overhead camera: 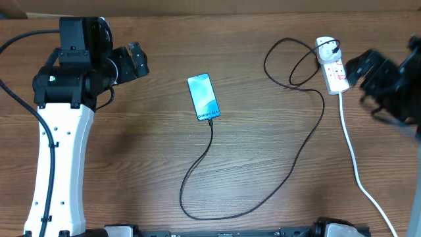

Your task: Plug charger to phone and switch on socket

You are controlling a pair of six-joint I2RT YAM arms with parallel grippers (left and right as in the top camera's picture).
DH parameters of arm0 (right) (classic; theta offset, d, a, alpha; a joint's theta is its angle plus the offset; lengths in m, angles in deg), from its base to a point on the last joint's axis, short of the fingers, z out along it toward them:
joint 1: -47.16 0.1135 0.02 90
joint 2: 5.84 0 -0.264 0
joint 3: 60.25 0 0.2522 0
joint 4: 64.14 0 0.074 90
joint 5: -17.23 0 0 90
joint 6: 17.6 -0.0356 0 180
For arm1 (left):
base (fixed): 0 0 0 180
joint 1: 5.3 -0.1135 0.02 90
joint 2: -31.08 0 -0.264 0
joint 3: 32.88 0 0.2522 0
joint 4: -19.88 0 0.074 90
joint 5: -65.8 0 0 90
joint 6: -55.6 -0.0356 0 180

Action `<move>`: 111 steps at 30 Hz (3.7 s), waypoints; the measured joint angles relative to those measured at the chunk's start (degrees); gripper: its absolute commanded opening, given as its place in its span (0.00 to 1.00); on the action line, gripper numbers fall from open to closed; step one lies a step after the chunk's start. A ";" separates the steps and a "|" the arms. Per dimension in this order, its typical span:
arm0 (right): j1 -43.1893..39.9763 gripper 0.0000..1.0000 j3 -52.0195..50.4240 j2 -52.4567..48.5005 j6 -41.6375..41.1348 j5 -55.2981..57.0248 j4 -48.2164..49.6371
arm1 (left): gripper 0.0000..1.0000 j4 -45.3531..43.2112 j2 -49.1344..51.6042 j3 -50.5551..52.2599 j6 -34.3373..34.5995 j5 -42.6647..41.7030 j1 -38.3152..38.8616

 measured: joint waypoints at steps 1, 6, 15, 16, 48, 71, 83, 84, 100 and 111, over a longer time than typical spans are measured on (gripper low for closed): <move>1.53 1.00 -1.79 2.21 -0.15 0.04 0.04 | 1.00 0.11 0.00 0.02 0.00 -0.02 0.00; 7.93 1.00 -12.13 12.50 -3.04 0.20 -1.25 | 0.99 0.07 0.00 0.00 0.00 0.02 0.00; 9.57 1.00 -18.97 17.81 -5.88 0.31 -10.64 | 1.00 0.07 0.00 0.00 0.00 0.15 0.00; 9.57 1.00 -18.99 17.81 -6.03 0.33 -10.91 | 0.99 0.07 0.00 0.00 0.00 0.15 0.00; 13.16 1.00 -55.71 43.63 16.17 -1.55 42.58 | 1.00 0.09 0.00 0.02 0.00 0.15 0.00; 13.29 1.00 -96.70 70.75 21.97 0.11 84.98 | 0.99 0.07 0.00 0.02 0.00 0.17 0.00; 13.29 1.00 -99.45 72.85 26.43 1.20 83.60 | 1.00 0.07 0.00 0.02 0.00 0.17 0.00; 13.25 1.00 -99.45 72.85 26.69 1.22 82.40 | 1.00 0.07 0.00 0.02 0.00 0.17 0.00; 12.48 1.00 -99.45 72.96 24.22 3.23 74.53 | 1.00 0.07 0.00 0.02 0.00 0.17 0.00; 12.50 1.00 -99.45 72.96 24.02 3.76 74.58 | 1.00 0.07 0.00 0.02 0.00 0.17 0.00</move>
